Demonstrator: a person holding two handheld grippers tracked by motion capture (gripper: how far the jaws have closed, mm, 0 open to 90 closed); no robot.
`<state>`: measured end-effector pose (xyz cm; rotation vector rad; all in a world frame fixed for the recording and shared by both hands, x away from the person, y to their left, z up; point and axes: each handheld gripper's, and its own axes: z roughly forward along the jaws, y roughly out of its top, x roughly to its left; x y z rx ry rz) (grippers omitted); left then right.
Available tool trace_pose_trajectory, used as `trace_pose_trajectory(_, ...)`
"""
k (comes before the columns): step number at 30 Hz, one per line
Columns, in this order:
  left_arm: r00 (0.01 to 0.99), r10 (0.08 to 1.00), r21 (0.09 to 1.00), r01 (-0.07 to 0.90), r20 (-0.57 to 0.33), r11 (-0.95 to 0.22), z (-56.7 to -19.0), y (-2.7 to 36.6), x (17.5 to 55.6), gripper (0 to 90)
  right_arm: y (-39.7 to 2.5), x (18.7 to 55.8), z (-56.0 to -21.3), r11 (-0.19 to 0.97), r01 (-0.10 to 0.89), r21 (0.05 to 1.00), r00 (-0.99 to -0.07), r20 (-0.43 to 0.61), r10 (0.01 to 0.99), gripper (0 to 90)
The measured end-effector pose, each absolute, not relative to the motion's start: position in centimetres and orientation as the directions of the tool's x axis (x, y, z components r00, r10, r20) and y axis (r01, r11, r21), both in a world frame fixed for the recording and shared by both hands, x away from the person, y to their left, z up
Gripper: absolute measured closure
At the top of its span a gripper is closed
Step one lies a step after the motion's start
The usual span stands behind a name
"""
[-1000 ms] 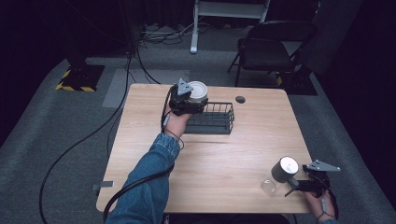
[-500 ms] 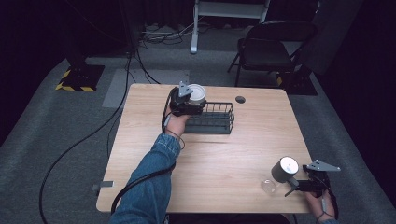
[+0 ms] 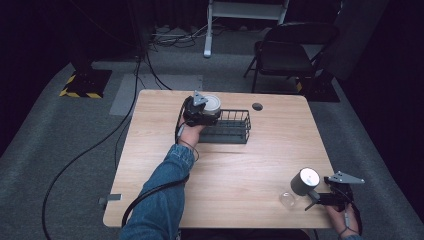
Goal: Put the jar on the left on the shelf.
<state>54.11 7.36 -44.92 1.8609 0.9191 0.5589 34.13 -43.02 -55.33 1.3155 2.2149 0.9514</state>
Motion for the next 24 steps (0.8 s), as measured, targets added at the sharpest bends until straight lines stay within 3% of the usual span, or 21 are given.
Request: trace_pose_trajectory(24, 0.596, 0.802, 0.87, 0.411, -0.032, -0.272, -47.4, 7.6, 54.5, 9.6, -43.0, 34.1, -55.3, 0.328, 0.609, 0.722, -0.482, 0.008, 0.876, 4.8)
